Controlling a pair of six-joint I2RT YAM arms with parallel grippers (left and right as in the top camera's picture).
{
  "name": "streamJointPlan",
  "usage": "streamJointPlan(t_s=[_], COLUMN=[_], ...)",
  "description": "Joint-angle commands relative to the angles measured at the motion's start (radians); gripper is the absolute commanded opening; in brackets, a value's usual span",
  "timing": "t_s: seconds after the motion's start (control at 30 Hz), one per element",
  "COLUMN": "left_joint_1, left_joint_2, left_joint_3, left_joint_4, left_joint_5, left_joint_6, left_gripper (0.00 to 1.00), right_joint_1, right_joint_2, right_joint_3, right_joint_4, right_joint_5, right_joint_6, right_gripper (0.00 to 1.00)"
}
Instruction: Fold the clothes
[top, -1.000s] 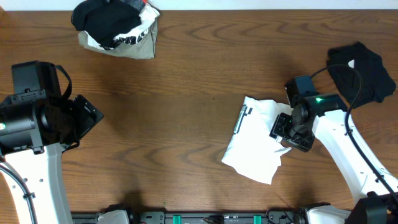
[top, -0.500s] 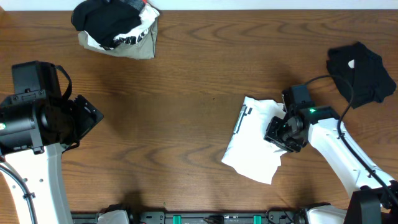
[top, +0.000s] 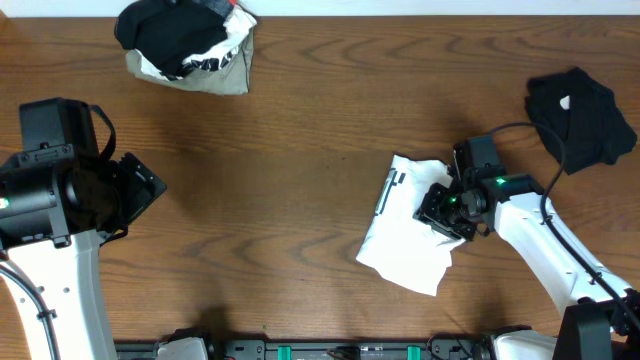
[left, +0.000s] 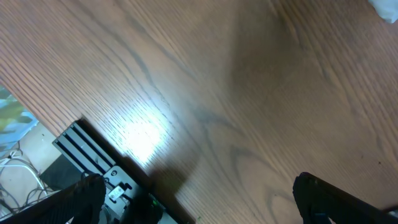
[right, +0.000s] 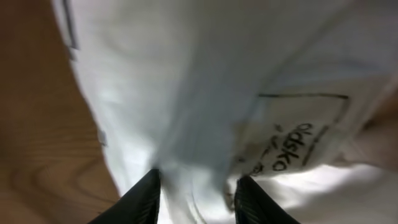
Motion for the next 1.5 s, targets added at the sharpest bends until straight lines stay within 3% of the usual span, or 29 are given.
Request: streamJointPlan(t_s=[0.0, 0.1, 0.3, 0.5, 0.6, 0.77, 1.0, 1.2, 1.47], left_joint_1=[0.006, 0.006, 0.006, 0.006, 0.006, 0.006, 0.006, 0.006, 0.006], left_joint_2=[0.005, 0.005, 0.005, 0.005, 0.005, 0.005, 0.005, 0.005, 0.005], left_joint_3=[-0.006, -0.006, -0.006, -0.006, -0.006, -0.006, -0.006, -0.006, -0.006], left_joint_4=[-0.003, -0.003, -0.003, -0.003, -0.003, -0.004, -0.003, -0.003, -0.004], left_joint_5=[-0.016, -0.016, -0.016, -0.016, -0.016, -0.016, -0.016, -0.016, -0.016], left_joint_6=[0.014, 0.014, 0.014, 0.014, 0.014, 0.014, 0.014, 0.014, 0.014], left_gripper=[0.98, 0.98, 0.98, 0.98, 0.98, 0.98, 0.98, 0.98, 0.98], right_joint_1=[-0.003, -0.003, -0.005, -0.005, -0.005, -0.019, -0.058, -0.079, -0.078], right_joint_2=[0.001, 0.001, 0.001, 0.001, 0.001, 0.001, -0.039, -0.079, -0.076], right_joint_3=[-0.005, -0.005, -0.004, -0.004, 0.000, 0.033, 0.126, 0.136, -0.002], right_joint_4=[0.032, 0.100, 0.214, 0.112, 0.135, 0.116, -0.118, -0.290, -0.178], right_joint_5=[-0.069, -0.129, -0.251, -0.093, -0.106, -0.106, 0.037, 0.187, 0.098], right_joint_6=[0.019, 0.025, 0.040, 0.016, -0.073, -0.104, -0.103, -0.090, -0.063], right_gripper=[0.35, 0.29, 0.31, 0.33, 0.38, 0.38, 0.37, 0.43, 0.36])
